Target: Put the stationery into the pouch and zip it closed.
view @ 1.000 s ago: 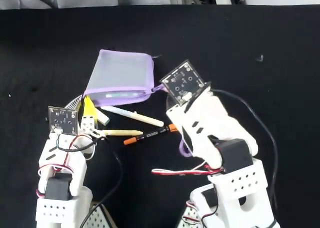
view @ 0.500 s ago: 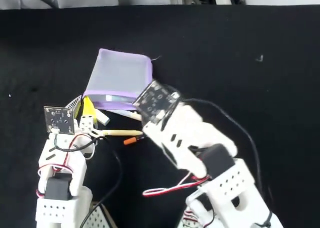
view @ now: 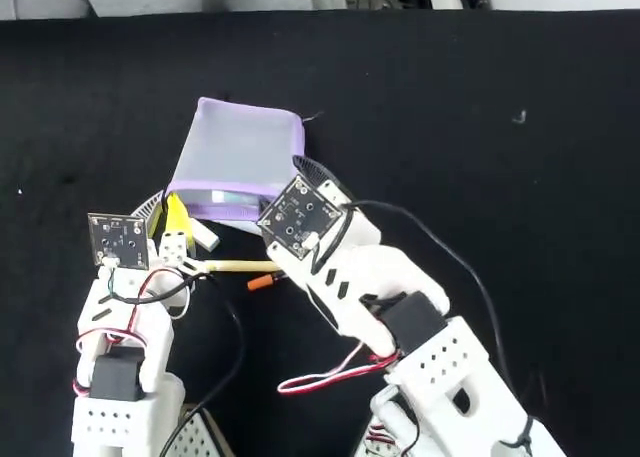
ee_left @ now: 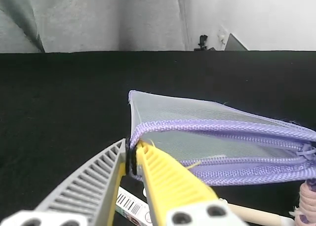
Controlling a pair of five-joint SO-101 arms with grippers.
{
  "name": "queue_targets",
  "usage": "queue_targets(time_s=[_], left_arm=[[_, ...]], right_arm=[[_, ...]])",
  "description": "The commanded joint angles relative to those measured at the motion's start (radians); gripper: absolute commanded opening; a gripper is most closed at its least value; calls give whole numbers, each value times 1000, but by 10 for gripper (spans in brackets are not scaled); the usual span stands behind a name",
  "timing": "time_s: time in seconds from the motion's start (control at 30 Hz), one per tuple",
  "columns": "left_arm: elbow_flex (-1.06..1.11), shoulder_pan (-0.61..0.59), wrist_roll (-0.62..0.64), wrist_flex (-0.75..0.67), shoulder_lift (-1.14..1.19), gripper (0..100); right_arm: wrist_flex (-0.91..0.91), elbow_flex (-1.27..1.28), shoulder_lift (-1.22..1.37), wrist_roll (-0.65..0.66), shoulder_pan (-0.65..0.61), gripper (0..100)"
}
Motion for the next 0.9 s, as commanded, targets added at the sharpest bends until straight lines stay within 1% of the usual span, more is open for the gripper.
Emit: queue_targets(time_s=[0.0,0.07,0.23,0.43,0.5,0.63,0.7,0.77,0.87], left_arm=[[-65,-10,14,-11,-8,28],[-65,-10,14,-11,-8,28],[-65,-10,15,-11,-8,28],[-65,-10,15,-9,-8,28],[-65,-10,15,-9,-8,28],[-65,-10,15,-9,-8,28],[-65,-8,15,-9,-8,29],[-61,-8,15,-9,-8,29],[-56,12,15,-9,-8,33]], right_arm=[[-64,-24,68,51,-18,219],[-78,-48,147,81,-18,219],[-81,-142,325,84,-18,219],[-87,-202,429,89,-14,215],[-87,-216,449,91,-12,174],[-87,-237,478,91,-12,5],[-87,-239,484,91,-12,30],[-87,-239,484,91,-12,11],[-86,-239,481,101,-12,11]])
